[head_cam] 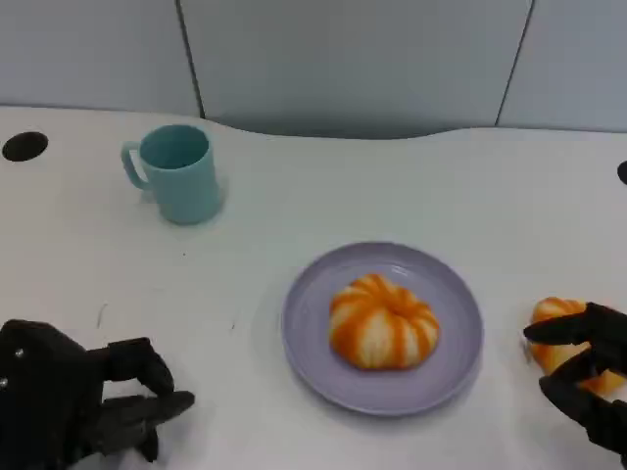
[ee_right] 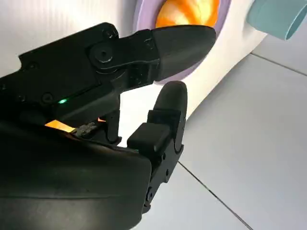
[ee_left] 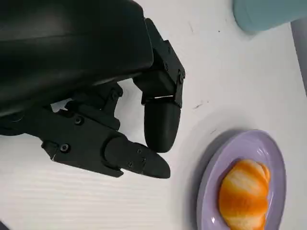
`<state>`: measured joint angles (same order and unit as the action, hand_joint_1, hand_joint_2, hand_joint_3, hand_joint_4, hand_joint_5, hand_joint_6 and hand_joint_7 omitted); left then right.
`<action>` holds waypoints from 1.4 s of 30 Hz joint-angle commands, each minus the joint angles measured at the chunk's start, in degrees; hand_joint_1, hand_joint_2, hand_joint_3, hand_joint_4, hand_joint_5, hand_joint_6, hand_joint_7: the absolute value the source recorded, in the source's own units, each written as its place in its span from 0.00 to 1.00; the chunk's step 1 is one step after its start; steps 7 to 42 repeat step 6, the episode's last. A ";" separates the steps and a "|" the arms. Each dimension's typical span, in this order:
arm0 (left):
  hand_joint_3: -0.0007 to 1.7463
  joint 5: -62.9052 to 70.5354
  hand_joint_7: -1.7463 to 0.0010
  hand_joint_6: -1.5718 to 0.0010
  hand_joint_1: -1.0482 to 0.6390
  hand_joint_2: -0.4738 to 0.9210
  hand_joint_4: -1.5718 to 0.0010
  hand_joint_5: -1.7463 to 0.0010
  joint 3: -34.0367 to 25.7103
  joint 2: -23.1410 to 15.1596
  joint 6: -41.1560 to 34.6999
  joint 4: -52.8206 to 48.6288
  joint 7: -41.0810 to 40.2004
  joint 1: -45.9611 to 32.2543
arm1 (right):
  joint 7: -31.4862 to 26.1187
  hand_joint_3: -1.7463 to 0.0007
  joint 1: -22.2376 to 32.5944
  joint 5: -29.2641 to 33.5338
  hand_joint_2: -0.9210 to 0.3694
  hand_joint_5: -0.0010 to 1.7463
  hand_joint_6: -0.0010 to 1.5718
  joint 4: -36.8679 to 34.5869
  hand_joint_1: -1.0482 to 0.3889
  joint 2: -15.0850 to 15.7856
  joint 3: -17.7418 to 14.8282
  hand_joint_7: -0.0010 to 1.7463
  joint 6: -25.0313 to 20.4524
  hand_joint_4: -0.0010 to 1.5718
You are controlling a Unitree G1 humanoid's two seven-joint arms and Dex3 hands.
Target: Grasp the bread from the table and place it into the plate.
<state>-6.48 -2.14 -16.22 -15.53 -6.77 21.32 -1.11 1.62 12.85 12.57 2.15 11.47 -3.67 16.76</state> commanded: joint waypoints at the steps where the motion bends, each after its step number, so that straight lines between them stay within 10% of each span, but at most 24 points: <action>1: 0.01 1.63 0.00 0.56 0.42 0.96 0.45 0.00 0.82 0.08 1.81 -1.92 -1.04 1.42 | -0.51 0.89 -1.46 -1.68 0.00 0.66 0.47 -3.11 0.53 1.00 -1.27 0.39 2.52 0.46; 42: 0.01 1.92 0.00 0.56 0.44 0.96 0.47 0.00 0.56 0.88 1.78 -3.47 -2.16 2.51 | -1.38 0.90 -2.84 -1.59 0.00 0.66 0.47 -5.78 0.51 0.82 -1.48 0.39 3.92 0.45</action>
